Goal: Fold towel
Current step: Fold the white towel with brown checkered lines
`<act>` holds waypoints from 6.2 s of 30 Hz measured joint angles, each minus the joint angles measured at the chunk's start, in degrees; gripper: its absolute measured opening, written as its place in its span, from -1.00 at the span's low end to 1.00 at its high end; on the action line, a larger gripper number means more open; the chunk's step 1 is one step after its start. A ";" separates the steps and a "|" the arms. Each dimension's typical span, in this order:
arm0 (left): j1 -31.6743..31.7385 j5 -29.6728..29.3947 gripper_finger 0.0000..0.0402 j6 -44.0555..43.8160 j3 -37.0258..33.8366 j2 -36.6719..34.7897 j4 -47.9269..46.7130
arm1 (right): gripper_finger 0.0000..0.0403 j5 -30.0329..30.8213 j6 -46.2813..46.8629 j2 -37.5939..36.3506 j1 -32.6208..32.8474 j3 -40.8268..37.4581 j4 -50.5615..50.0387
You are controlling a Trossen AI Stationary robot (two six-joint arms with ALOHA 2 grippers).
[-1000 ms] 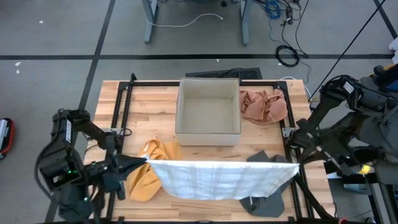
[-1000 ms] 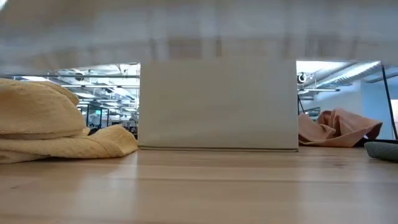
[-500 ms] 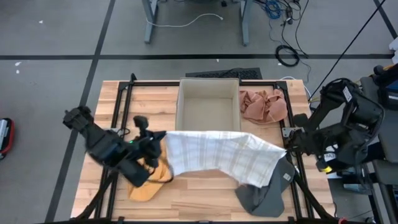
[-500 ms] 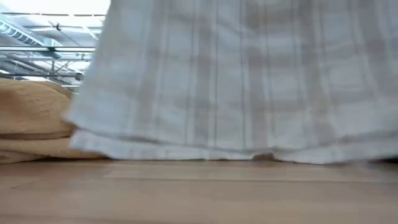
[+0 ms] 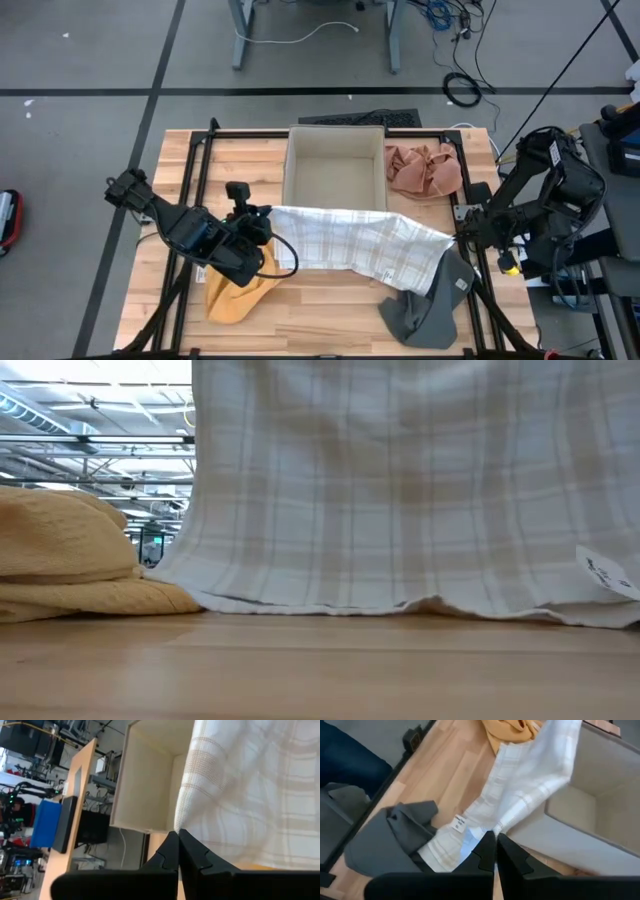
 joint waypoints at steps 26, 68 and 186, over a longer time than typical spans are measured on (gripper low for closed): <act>-19.85 -8.56 -1.00 38.12 9.57 0.00 34.56 | -1.00 -18.50 -38.25 -0.44 1.97 0.85 36.30; 10.09 -0.11 -0.29 10.05 -18.56 0.02 26.02 | -1.00 -1.32 7.12 -0.33 -3.05 -27.08 2.94; 18.29 60.45 -0.97 32.54 14.13 52.91 82.21 | -1.00 -4.83 -5.69 -0.42 -15.70 -28.57 23.32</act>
